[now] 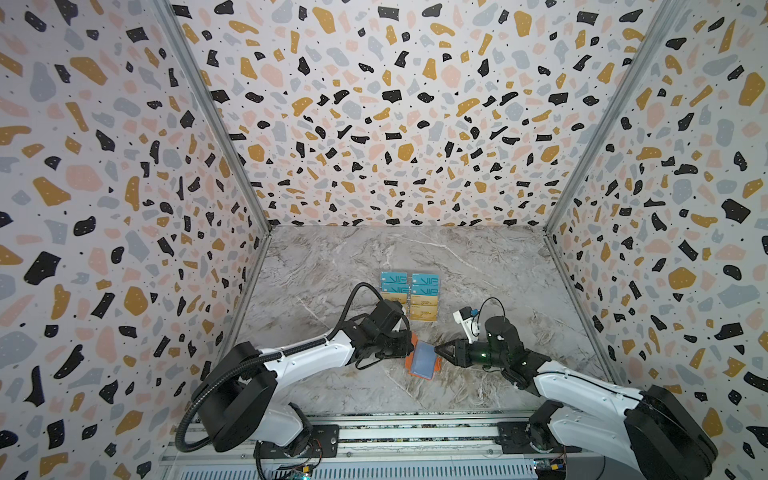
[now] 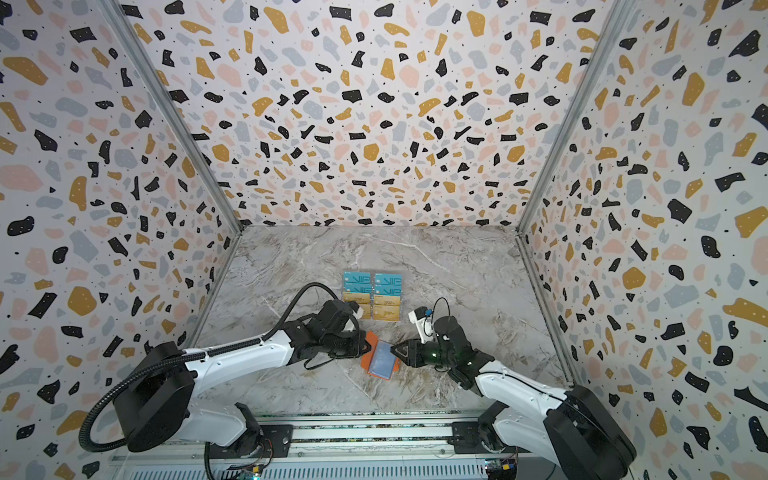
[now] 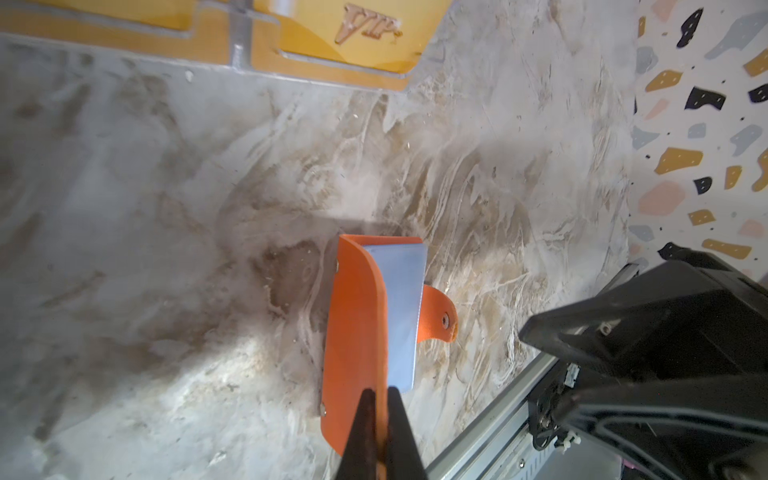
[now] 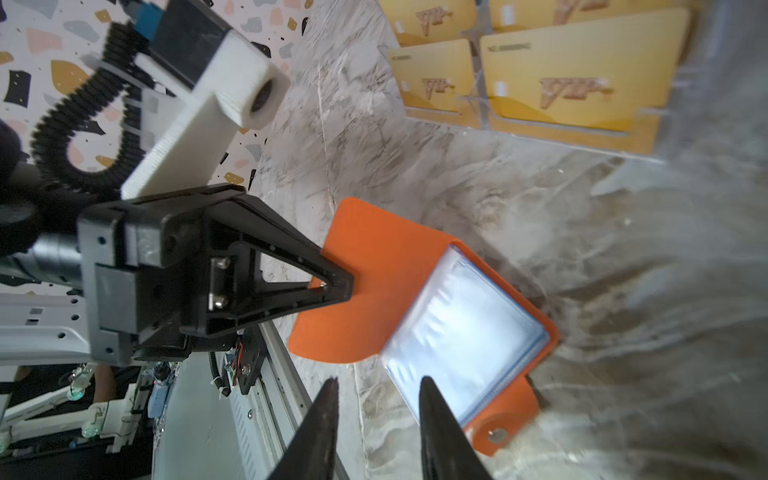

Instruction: Put the credit cards into the card holder

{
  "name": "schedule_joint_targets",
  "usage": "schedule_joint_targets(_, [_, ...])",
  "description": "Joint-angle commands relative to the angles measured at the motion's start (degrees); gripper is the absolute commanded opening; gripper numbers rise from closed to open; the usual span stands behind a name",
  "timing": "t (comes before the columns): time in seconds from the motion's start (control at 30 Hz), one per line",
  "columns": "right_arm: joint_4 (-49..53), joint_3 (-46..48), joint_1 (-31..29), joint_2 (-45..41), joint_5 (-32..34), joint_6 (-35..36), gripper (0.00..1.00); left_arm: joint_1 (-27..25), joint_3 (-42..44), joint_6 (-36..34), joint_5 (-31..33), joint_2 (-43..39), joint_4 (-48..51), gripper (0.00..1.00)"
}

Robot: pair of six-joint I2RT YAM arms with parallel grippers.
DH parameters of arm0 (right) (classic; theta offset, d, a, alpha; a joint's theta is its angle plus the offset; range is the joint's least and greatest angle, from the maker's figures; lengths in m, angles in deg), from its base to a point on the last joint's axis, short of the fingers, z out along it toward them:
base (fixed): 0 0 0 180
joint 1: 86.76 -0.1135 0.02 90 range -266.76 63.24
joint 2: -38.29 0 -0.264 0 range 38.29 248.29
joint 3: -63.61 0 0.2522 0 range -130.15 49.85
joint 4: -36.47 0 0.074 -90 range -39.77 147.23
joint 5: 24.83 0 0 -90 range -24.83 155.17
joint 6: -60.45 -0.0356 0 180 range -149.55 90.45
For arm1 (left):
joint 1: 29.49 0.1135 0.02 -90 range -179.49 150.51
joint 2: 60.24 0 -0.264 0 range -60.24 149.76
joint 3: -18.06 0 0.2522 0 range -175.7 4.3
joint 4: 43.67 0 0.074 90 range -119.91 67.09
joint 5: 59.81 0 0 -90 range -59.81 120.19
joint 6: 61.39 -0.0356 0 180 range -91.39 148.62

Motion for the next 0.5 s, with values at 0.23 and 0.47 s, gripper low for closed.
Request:
schedule_joint_targets(0.23, [-3.2,-8.3,-3.6,13.9,-1.0,6.5,0.29,3.5,7.1,0.1,-3.8,-3.0,-9.4,0.00])
schedule_joint_targets(0.47, [-2.9,-10.4,-4.9,20.2,-1.0,7.4,0.23,5.9,8.8,-3.6,-4.5,-3.3,-7.2,0.04])
